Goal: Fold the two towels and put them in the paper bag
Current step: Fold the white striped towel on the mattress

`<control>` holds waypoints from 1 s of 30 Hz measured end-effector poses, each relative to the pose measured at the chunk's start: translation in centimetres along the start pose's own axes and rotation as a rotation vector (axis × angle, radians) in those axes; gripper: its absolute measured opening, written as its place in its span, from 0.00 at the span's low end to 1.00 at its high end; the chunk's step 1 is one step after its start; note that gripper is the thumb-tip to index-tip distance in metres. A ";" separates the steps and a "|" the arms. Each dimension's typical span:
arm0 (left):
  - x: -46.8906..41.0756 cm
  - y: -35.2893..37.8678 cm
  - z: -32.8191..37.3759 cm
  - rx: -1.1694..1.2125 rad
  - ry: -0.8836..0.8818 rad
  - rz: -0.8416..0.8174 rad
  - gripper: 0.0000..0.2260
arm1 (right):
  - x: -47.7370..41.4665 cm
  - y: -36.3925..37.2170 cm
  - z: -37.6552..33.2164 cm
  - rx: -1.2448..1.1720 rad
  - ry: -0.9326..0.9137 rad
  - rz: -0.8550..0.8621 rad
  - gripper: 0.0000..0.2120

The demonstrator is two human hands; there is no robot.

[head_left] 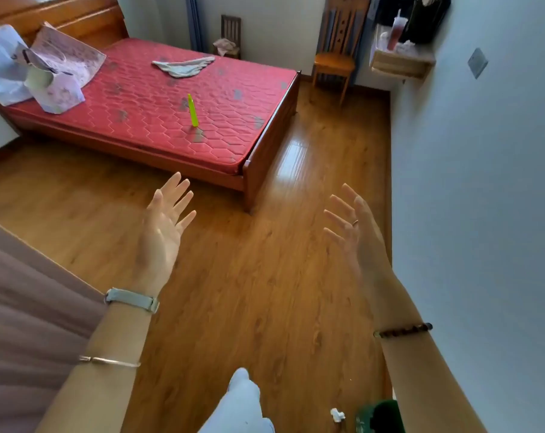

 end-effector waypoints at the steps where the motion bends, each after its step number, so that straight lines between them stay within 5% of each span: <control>1: -0.4 0.2 -0.1 0.002 -0.002 0.003 0.27 | -0.2 0.0 -0.1 -0.007 0.011 0.011 0.45; 24: -28.6 -1.9 -4.1 0.046 -0.047 -0.127 0.23 | -24.7 -3.1 -0.3 -0.026 -0.002 0.113 0.43; 30: -34.3 -1.4 -4.7 0.042 -0.059 -0.179 0.24 | -29.8 -4.1 -0.5 -0.046 0.013 0.151 0.28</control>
Point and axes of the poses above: each hand's wrist, its own x-axis away from the middle knuckle, its own y-axis out of the palm, z = x × y, the point moved 4 cm from there along -x, towards the middle knuckle, and after that the axes turned 10 degrees about -z, right-handed, at the moved point
